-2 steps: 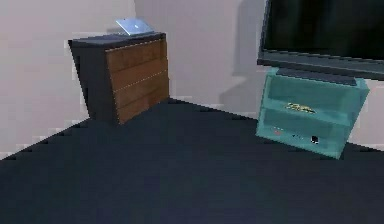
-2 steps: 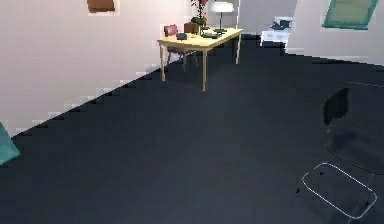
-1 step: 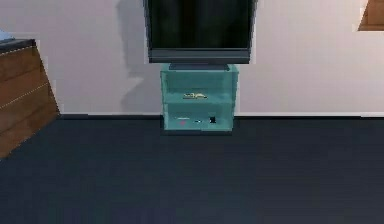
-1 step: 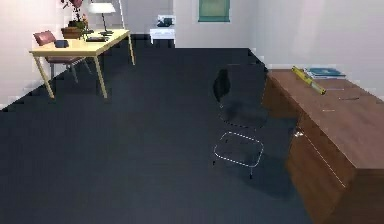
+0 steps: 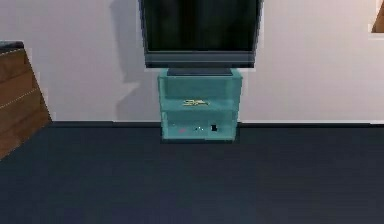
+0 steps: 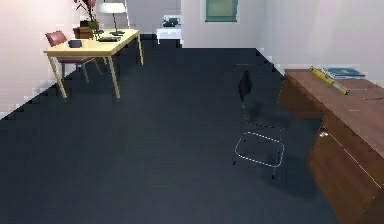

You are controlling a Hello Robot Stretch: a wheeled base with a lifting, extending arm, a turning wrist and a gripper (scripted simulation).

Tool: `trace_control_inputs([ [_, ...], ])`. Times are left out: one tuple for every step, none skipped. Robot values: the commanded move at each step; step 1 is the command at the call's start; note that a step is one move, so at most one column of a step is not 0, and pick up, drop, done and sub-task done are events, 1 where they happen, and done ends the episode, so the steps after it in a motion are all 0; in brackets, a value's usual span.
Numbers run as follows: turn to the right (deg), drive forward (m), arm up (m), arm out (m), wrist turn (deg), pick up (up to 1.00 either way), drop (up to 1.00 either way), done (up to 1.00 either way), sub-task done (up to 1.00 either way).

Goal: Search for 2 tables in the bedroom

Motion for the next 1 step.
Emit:
trace_control_inputs([
  [3.0, 0.0, 0.0, 0.0, 0.0, 0.0, 0.0, 0.0, 0.0],
])
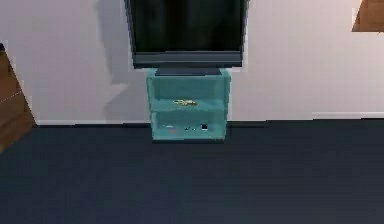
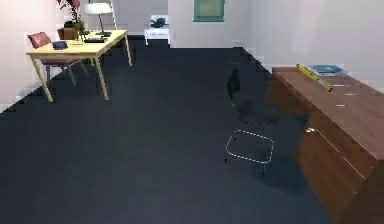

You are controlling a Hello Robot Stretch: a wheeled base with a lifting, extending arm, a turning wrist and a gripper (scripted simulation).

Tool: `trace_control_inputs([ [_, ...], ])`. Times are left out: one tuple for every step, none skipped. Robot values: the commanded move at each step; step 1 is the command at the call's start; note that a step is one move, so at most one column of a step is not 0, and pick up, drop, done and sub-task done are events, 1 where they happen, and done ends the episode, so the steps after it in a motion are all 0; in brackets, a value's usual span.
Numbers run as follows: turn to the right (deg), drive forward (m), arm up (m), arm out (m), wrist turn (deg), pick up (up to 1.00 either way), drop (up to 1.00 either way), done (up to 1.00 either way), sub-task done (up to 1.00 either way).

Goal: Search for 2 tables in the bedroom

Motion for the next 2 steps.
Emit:
trace_control_inputs([
  [0.0, 1.0, 0.0, 0.0, 0.0, 0.0, 0.0, 0.0, 0.0],
  [0.0, 0.25, 0.0, 0.0, 0.0, 0.0, 0.0, 0.0, 0.0],
])
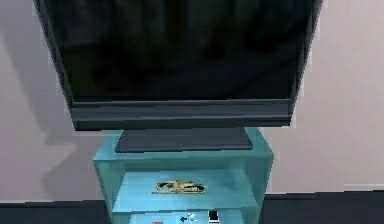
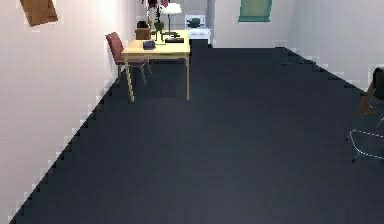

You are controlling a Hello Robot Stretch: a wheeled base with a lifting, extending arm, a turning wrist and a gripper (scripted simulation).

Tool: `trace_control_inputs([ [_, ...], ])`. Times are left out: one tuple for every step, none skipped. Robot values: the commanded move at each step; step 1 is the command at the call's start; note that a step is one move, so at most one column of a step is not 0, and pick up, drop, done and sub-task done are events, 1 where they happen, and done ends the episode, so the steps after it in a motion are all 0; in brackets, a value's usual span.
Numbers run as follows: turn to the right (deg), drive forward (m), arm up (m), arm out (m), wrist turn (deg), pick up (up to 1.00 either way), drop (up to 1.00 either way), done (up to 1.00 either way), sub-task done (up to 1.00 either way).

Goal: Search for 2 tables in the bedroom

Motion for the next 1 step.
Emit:
trace_control_inputs([
  [0.0, 0.0, 0.0, 0.0, 0.0, 0.0, 0.0, 1.0, 0.0],
])
